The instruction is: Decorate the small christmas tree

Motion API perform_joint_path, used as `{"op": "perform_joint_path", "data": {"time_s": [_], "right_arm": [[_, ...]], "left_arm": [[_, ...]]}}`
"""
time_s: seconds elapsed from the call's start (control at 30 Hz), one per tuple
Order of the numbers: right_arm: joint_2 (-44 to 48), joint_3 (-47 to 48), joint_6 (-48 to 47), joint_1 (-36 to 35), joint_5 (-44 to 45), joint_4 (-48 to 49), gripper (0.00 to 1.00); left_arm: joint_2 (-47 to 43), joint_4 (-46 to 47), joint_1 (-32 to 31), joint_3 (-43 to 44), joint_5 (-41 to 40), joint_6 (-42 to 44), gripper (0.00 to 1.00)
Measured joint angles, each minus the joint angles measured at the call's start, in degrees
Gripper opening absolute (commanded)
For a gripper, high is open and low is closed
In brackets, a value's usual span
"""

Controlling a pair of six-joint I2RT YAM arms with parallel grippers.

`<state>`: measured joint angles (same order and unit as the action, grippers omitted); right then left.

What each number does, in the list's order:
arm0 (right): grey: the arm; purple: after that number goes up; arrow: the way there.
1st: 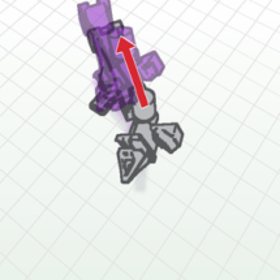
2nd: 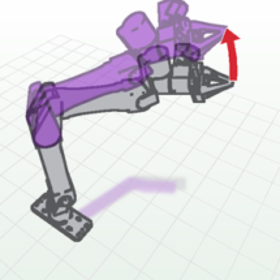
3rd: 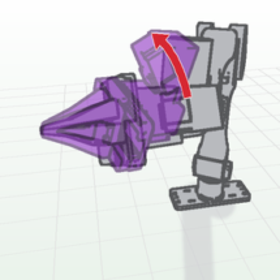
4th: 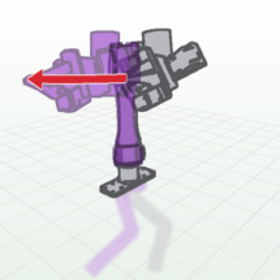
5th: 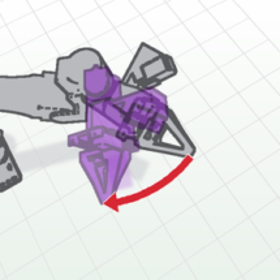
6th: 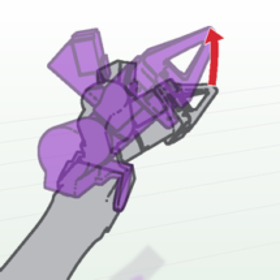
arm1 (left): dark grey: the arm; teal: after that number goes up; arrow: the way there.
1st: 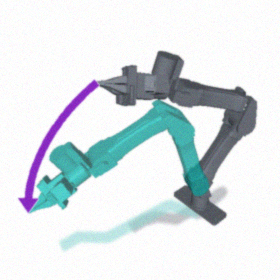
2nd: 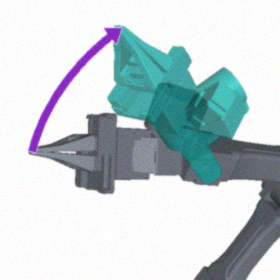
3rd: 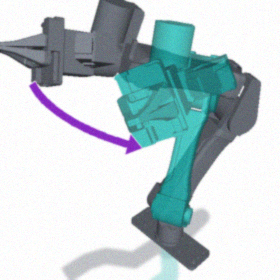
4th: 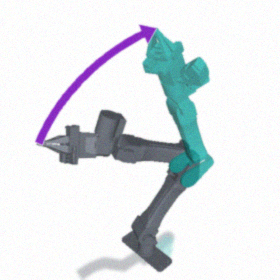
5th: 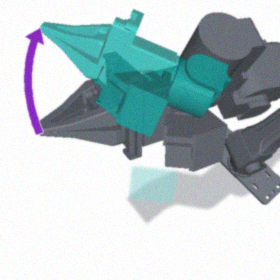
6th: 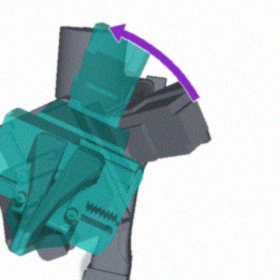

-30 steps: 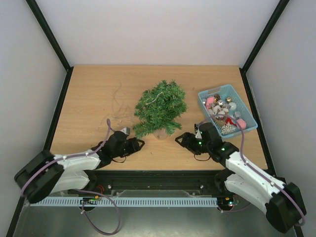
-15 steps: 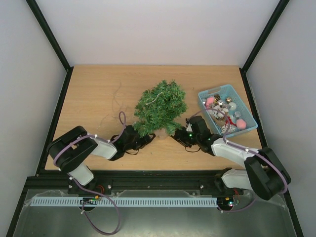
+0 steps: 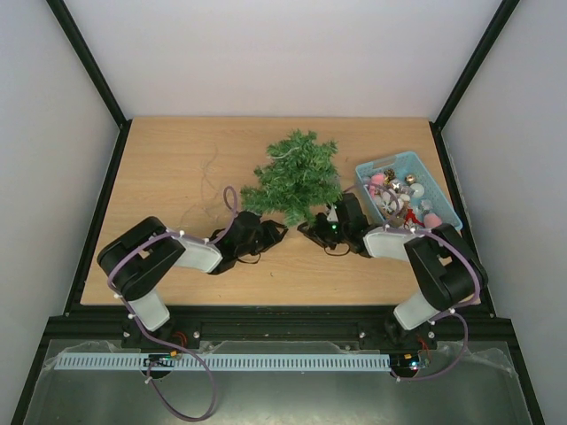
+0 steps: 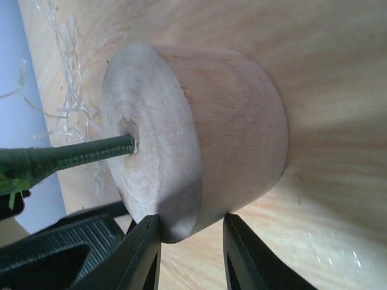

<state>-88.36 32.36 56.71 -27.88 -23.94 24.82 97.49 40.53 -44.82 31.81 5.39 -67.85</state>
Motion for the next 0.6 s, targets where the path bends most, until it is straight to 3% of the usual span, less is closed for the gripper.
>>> {"op": "perform_joint_path", "data": {"time_s": [0.23, 0.37, 0.6], "right_arm": [[-4.5, 5.0, -2.0, 1.4, 0.0, -0.1, 0.29], [-4.3, 5.0, -2.8, 1.5, 0.0, -0.4, 0.34], [5.2, 2.6, -5.2, 1.6, 1.2, -5.4, 0.42]], "left_arm": [[0.1, -1.5, 0.8, 0.4, -0.7, 1.3, 0.37], [-0.7, -1.6, 0.9, -1.8, -0.8, 1.5, 0.42], [-13.0, -10.7, 0.9, -6.9, -1.3, 2.1, 0.51]]}}
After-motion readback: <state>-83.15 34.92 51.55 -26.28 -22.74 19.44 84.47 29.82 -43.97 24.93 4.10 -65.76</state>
